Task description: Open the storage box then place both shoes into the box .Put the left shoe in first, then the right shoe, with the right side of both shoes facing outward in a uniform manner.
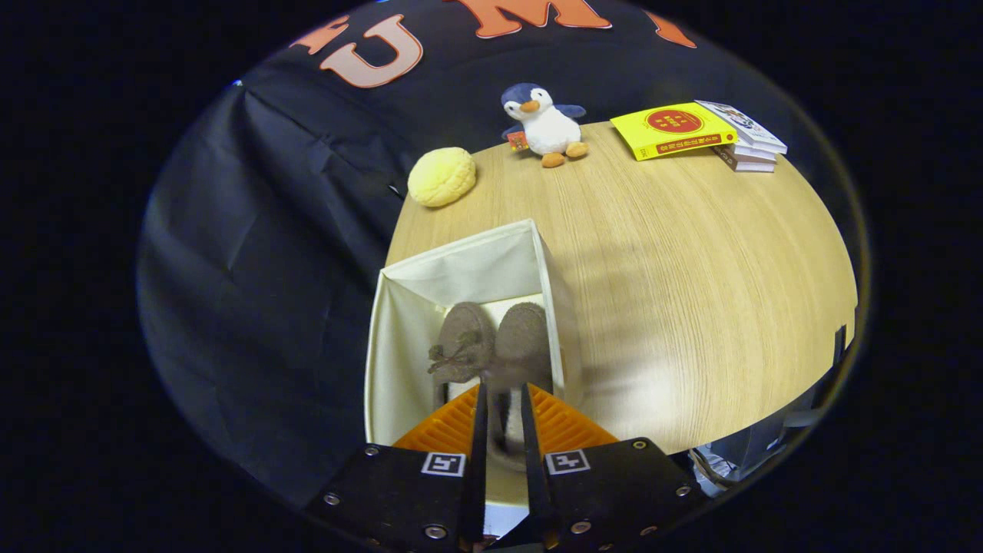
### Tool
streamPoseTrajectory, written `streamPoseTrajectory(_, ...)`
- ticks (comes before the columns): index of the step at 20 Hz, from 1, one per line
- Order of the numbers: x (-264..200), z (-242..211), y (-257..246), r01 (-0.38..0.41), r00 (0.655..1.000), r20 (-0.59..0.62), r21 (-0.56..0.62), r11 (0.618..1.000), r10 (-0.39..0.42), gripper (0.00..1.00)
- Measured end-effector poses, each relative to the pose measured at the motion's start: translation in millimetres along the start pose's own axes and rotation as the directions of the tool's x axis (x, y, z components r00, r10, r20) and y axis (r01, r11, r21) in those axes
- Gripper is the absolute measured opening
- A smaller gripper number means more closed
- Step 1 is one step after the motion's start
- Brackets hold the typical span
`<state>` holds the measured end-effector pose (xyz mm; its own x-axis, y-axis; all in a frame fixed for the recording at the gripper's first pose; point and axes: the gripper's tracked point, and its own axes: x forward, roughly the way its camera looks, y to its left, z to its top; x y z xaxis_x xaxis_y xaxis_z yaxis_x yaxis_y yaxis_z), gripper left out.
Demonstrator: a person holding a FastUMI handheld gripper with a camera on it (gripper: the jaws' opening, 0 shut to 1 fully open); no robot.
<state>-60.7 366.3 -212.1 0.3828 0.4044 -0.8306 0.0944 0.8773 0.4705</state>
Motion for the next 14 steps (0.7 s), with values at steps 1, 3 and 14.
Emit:
streamPoseTrajectory(1, -6, 3, -1, -0.008, 1.000, 0.018, -0.015, 1.000, 0.008, 0.27)
streamPoseTrajectory(3, -17, 14, -6, -0.029, 0.998, 0.058, -0.044, 0.999, 0.031, 0.35)
streamPoseTrajectory(14, -123, 94, -85, 0.008, 0.911, 0.404, -0.218, 0.976, 0.082, 0.83)
